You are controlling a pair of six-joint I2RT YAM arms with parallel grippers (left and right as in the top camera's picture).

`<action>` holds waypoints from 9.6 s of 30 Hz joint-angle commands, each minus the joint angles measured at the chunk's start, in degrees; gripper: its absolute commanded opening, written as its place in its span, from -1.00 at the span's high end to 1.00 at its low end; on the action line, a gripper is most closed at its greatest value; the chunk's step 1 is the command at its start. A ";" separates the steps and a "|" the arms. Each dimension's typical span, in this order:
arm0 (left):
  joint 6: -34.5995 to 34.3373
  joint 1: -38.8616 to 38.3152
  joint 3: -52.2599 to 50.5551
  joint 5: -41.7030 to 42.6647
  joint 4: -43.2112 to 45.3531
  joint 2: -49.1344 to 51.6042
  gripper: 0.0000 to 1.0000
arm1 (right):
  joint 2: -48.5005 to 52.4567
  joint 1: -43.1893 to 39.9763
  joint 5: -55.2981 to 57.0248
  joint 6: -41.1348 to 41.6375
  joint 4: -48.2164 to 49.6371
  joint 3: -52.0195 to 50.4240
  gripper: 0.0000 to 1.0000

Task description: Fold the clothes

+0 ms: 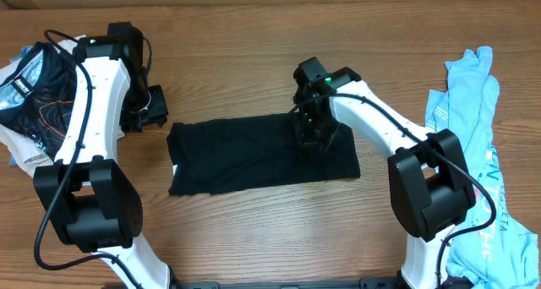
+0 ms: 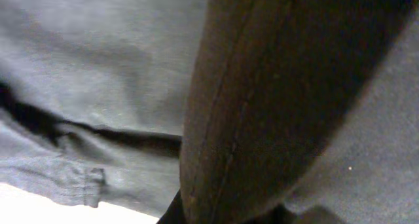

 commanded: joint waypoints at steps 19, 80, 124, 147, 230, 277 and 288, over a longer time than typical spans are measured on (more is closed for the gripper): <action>0.48 -0.44 1.18 0.72 0.46 -1.20 0.13 | -0.83 1.62 -13.97 -9.22 1.64 1.57 0.10; 7.96 -0.42 -30.60 5.99 28.39 -1.18 -0.86 | -11.06 -11.10 -0.59 -3.19 -9.60 4.76 0.11; 5.70 6.71 -4.44 0.72 10.05 -1.22 0.90 | -10.60 -11.15 0.85 -3.19 -8.44 4.76 0.11; 1.29 -9.66 6.36 8.74 0.33 -1.22 0.86 | 2.25 -7.98 -1.27 -3.63 -5.51 3.52 0.22; -8.41 -34.23 6.16 14.64 9.68 9.97 0.28 | 2.80 -2.73 -7.13 10.84 2.62 1.86 0.20; 5.88 -20.87 8.90 -1.07 20.81 24.00 0.14 | 6.40 -2.05 -32.15 -4.72 2.01 -4.52 0.20; 3.45 -19.91 8.87 -5.70 4.87 25.40 0.57 | 6.56 -2.82 -14.01 -1.07 4.20 -5.53 0.20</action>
